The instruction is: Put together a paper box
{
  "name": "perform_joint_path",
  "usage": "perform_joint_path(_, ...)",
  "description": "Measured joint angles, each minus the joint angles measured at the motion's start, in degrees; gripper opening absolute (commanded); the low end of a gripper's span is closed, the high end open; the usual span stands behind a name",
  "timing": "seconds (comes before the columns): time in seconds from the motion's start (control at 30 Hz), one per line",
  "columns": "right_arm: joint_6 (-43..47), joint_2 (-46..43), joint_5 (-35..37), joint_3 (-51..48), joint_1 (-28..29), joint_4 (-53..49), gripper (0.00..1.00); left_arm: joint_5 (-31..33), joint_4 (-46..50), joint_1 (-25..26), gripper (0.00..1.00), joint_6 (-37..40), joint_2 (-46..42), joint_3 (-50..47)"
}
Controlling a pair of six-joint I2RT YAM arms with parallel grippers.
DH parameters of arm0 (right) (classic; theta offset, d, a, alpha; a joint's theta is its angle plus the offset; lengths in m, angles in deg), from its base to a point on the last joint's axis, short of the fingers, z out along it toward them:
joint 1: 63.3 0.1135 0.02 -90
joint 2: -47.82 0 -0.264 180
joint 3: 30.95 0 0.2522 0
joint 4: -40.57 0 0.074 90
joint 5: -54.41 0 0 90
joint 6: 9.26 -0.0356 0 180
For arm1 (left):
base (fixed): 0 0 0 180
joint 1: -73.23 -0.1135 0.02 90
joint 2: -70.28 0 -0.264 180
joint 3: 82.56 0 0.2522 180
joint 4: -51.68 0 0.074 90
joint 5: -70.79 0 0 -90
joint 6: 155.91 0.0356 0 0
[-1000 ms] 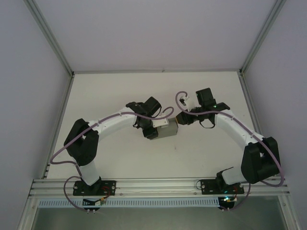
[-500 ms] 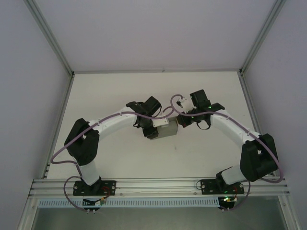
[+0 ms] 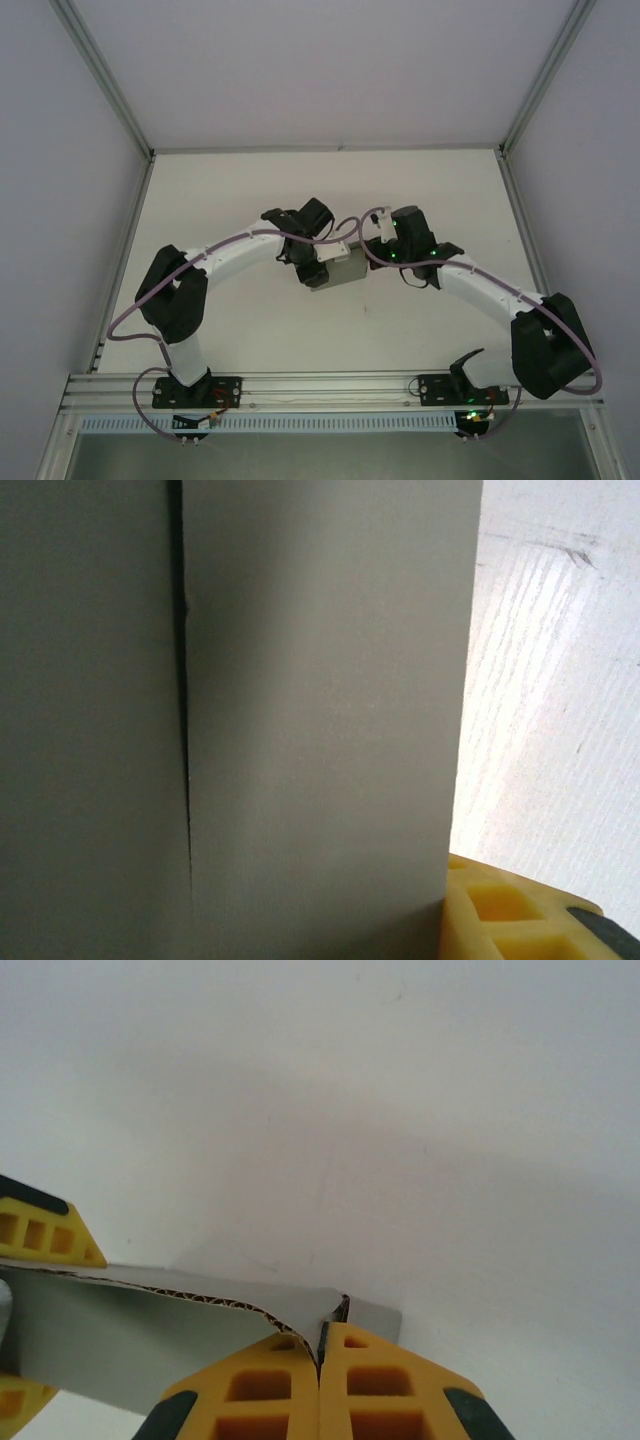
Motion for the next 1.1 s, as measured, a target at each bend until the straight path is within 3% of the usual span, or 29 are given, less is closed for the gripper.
perform_joint_path(0.23,-0.8,-3.0,4.4,-6.4,2.1,8.5,0.0,-0.2,0.2,-0.3,0.31,0.2,0.0,0.1)
perform_joint_path(0.43,-5.8,-0.7,7.3,1.9,2.8,-3.5,0.0,-0.1,-0.2,-0.3,0.31,0.5,0.5,0.8)
perform_joint_path(0.67,-5.4,-0.5,7.7,2.2,2.8,-4.3,0.0,-0.2,-0.4,-0.3,0.31,0.9,0.5,0.8)
perform_joint_path(1.1,0.3,-2.8,9.0,-11.7,3.5,19.8,0.0,0.2,-0.7,-0.7,0.38,0.2,0.6,0.7)
